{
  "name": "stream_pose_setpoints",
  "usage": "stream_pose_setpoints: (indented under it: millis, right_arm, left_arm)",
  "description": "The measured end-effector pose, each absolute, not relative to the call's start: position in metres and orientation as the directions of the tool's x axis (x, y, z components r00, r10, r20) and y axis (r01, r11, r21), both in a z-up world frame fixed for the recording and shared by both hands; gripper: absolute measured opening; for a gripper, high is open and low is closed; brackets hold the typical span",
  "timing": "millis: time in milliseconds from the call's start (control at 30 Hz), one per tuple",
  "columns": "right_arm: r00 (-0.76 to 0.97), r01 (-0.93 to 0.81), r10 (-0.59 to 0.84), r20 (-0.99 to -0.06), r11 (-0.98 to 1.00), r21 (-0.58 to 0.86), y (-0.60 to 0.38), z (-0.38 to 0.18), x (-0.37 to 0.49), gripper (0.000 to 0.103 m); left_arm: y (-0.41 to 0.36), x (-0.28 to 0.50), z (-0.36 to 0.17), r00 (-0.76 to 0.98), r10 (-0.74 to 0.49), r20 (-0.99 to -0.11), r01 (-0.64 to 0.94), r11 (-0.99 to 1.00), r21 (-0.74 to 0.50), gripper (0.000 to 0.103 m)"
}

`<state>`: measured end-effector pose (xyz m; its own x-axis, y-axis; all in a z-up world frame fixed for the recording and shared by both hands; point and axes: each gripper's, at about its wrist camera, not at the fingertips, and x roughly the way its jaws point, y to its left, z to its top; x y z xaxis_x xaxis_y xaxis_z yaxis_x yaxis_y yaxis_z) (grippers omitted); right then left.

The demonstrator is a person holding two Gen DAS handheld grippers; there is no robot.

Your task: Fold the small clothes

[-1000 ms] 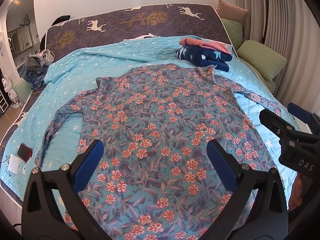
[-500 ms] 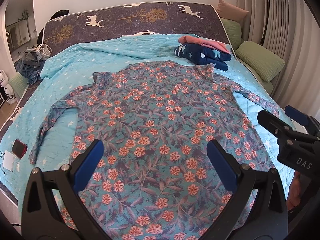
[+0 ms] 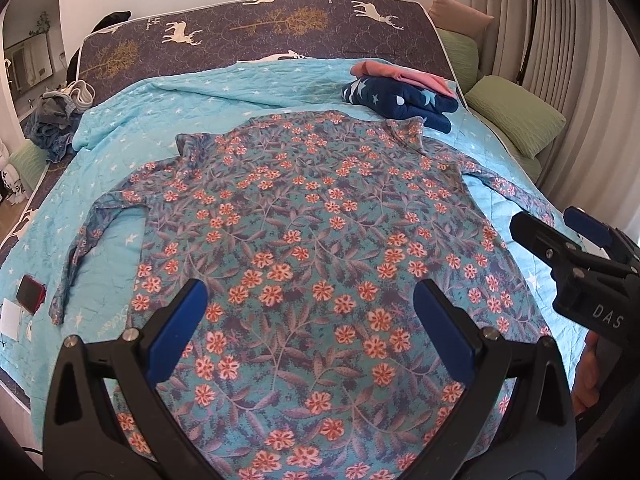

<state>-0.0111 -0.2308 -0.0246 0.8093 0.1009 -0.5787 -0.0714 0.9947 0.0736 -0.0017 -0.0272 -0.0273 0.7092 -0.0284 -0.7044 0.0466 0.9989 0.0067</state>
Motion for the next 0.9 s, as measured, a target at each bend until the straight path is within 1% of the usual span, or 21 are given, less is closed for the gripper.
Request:
stream_pose_setpoints:
  millis: [167,900]
  right_arm:
    - [0.799,-0.075,0.11,-0.591,0.994,0.084,-0.2311,-0.0277,-0.0084,0.103]
    - [0.797,-0.079,0.117,-0.593,0.993,0.089,-0.2308,-0.0278,-0.0095,0.103]
  left_arm:
    - [-0.0288,-0.0016,-0.0276,0.708,-0.029,-0.705,0.05,0.999,0.009,0.102]
    - [-0.0306,-0.0017,-0.0268,0.709,-0.037,-0.704,0.058,0.998,0.006,0.102]
